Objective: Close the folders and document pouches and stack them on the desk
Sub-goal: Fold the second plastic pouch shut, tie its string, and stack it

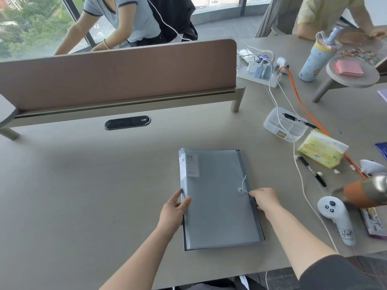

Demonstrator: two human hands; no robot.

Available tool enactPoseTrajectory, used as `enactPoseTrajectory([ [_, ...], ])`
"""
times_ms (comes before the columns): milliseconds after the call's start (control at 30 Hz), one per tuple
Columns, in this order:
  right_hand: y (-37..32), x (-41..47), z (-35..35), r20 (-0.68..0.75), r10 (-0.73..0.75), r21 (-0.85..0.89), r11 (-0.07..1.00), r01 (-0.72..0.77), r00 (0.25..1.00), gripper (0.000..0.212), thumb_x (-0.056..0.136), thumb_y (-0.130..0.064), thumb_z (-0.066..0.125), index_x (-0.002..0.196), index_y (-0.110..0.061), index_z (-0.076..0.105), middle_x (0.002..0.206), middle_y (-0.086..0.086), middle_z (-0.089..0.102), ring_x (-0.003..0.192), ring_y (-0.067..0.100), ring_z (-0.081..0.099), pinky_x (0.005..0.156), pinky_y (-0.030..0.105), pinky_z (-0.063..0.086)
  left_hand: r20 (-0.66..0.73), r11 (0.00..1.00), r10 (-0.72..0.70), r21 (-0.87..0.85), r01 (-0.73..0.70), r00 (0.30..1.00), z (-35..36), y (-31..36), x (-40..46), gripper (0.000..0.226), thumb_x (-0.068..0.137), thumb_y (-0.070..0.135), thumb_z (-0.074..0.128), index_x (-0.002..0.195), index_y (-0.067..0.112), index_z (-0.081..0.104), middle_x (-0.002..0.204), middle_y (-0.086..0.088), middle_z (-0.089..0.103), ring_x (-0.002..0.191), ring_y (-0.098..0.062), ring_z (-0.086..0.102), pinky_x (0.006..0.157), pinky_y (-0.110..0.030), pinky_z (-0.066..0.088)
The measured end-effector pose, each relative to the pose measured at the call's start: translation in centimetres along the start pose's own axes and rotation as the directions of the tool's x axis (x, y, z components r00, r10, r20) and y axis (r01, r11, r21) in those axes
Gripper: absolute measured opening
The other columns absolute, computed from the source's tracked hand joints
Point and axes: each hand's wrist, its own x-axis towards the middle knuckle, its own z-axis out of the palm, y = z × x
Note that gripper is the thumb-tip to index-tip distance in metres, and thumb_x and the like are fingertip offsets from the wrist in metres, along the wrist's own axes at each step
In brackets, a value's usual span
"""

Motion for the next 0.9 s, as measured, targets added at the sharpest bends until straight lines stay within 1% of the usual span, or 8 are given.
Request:
enactPoseTrajectory([
  [133, -1.7, -1.9, 2.6, 0.062, -0.019, -0.012, 1.0, 0.02, 0.998, 0.003, 0.069, -0.01, 0.064, 0.07, -0.012, 0.061, 0.059, 0.009, 0.047, 0.056, 0.022, 0.039, 0.061, 0.033, 0.037, -0.031, 1.0, -0.007, -0.018, 0.006, 0.999, -3.4, -0.4, 0.2, 0.058, 0.089, 0.042, 0.068, 0.143, 0.035, 0.047, 0.098, 0.001, 0.078, 0.098, -0.025, 0.073, 0.092, -0.053, 0.056],
  [233, -3.0, -3.2, 5.3, 0.116, -0.034, -0.044, 0.998, 0.039, 0.993, 0.009, 0.074, -0.006, 0.063, 0.071, -0.013, 0.059, 0.063, 0.009, 0.049, 0.058, 0.024, 0.044, 0.061, 0.033, 0.041, -0.055, 1.0, -0.017, -0.024, 0.016, 0.998, -6.6, -0.9, 0.2, 0.056, 0.089, 0.043, 0.068, 0.141, 0.037, 0.049, 0.099, 0.006, 0.078, 0.098, -0.024, 0.073, 0.09, -0.052, 0.057],
  [367, -4.6, -5.2, 9.6, 0.187, -0.076, -0.092, 0.991, 0.094, 0.979, 0.011, 0.07, -0.006, 0.06, 0.069, -0.015, 0.054, 0.061, 0.008, 0.041, 0.057, 0.022, 0.04, 0.062, 0.032, 0.036, -0.097, 0.999, -0.017, -0.044, 0.013, 0.995, -11.4, -1.6, 0.1, 0.056, 0.091, 0.038, 0.067, 0.143, 0.032, 0.049, 0.101, 0.005, 0.078, 0.094, -0.013, 0.074, 0.086, -0.045, 0.059],
  [400, -5.0, -5.6, 10.6, 0.206, -0.086, -0.104, 0.989, 0.109, 0.975, 0.011, 0.07, -0.006, 0.06, 0.068, -0.014, 0.053, 0.06, 0.008, 0.04, 0.056, 0.022, 0.039, 0.062, 0.032, 0.036, -0.107, 0.999, -0.017, -0.046, 0.012, 0.994, -12.5, -1.7, 0.1, 0.056, 0.092, 0.037, 0.067, 0.144, 0.031, 0.048, 0.1, 0.005, 0.078, 0.089, -0.01, 0.074, 0.082, -0.042, 0.06],
  [500, -6.0, -6.9, 13.5, 0.261, -0.101, -0.124, 0.983, 0.138, 0.96, 0.014, 0.07, -0.006, 0.059, 0.065, -0.013, 0.048, 0.061, 0.009, 0.039, 0.056, 0.023, 0.04, 0.062, 0.033, 0.034, -0.127, 0.999, -0.018, -0.043, 0.012, 0.992, -15.6, -1.9, -0.3, 0.052, 0.094, 0.034, 0.064, 0.143, 0.029, 0.049, 0.097, 0.005, 0.076, 0.069, 0.001, 0.071, 0.061, -0.027, 0.059],
  [567, -6.4, -7.4, 15.3, 0.278, -0.106, -0.134, 0.98, 0.148, 0.955, 0.014, 0.068, -0.007, 0.059, 0.064, -0.013, 0.048, 0.062, 0.01, 0.041, 0.058, 0.024, 0.041, 0.063, 0.033, 0.034, -0.129, 0.998, -0.017, -0.054, 0.011, 0.992, -17.4, -2.0, -0.4, 0.052, 0.095, 0.032, 0.063, 0.144, 0.028, 0.048, 0.103, 0.001, 0.075, 0.068, 0.0, 0.071, 0.054, -0.024, 0.057],
  [700, -6.8, -8.1, 18.2, 0.275, -0.105, -0.155, 0.976, 0.152, 0.956, 0.015, 0.063, -0.012, 0.061, 0.058, -0.015, 0.047, 0.061, 0.01, 0.044, 0.059, 0.024, 0.043, 0.062, 0.033, 0.035, -0.134, 0.998, -0.024, -0.069, 0.015, 0.991, -20.4, -2.1, -0.2, 0.052, 0.096, 0.029, 0.062, 0.145, 0.026, 0.046, 0.11, -0.005, 0.074, 0.07, -0.001, 0.072, 0.051, -0.021, 0.055],
  [900, -6.7, -8.4, 21.1, 0.253, -0.111, -0.157, 0.976, 0.154, 0.961, 0.024, 0.054, -0.019, 0.06, 0.049, -0.023, 0.037, 0.056, 0.003, 0.032, 0.062, 0.021, 0.032, 0.064, 0.035, 0.028, -0.141, 0.999, -0.009, -0.045, 0.003, 0.99, -23.2, -2.6, 0.1, 0.049, 0.095, 0.03, 0.063, 0.142, 0.027, 0.049, 0.101, -0.004, 0.074, 0.067, 0.002, 0.07, 0.053, -0.018, 0.054],
])
